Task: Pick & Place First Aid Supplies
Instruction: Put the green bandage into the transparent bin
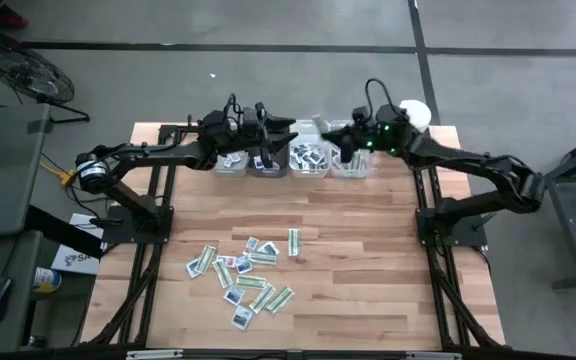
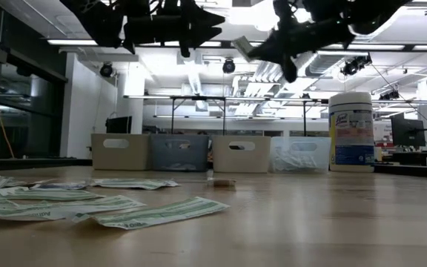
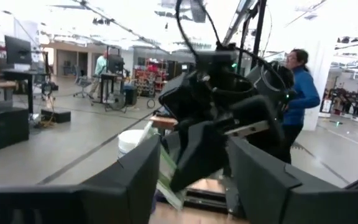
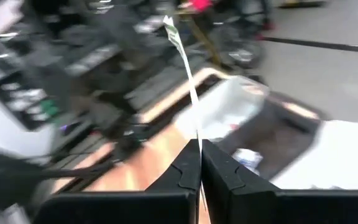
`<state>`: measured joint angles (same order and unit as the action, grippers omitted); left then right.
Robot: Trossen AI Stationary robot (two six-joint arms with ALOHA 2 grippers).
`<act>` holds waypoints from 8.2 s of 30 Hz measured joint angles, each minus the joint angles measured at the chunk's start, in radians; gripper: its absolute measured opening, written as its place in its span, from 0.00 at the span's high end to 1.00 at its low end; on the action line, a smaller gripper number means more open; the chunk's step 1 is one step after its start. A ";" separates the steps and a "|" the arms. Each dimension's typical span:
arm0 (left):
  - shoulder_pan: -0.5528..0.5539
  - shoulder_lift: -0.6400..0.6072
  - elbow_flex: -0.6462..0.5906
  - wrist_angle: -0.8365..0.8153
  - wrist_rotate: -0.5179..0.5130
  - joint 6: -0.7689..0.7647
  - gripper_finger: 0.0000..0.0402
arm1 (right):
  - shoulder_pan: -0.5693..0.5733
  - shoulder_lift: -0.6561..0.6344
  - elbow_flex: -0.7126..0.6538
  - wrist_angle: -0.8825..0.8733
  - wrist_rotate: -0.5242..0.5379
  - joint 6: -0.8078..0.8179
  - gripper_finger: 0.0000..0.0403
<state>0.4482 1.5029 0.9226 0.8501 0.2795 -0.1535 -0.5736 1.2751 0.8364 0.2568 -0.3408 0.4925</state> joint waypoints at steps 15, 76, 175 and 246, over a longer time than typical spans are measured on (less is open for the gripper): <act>0.082 -0.265 0.000 -0.442 -0.031 0.215 0.49 | -0.109 -0.104 0.000 -0.546 0.376 -0.023 1.00; -0.057 -0.330 0.000 -1.081 0.037 0.486 0.49 | -0.146 -0.282 -0.237 -0.351 0.134 0.068 0.75; -0.693 0.539 0.314 -1.164 -0.556 0.131 0.70 | -0.060 -0.741 -0.201 -0.721 -0.187 -0.178 0.75; -0.637 0.544 1.178 -1.669 -0.901 1.061 1.00 | 0.216 -0.660 -0.330 -0.511 0.019 -0.432 0.75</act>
<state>-0.1886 2.0472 2.1010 -0.8188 -0.6214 0.9077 -0.3580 0.6149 0.5068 -0.2544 -0.3216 0.0609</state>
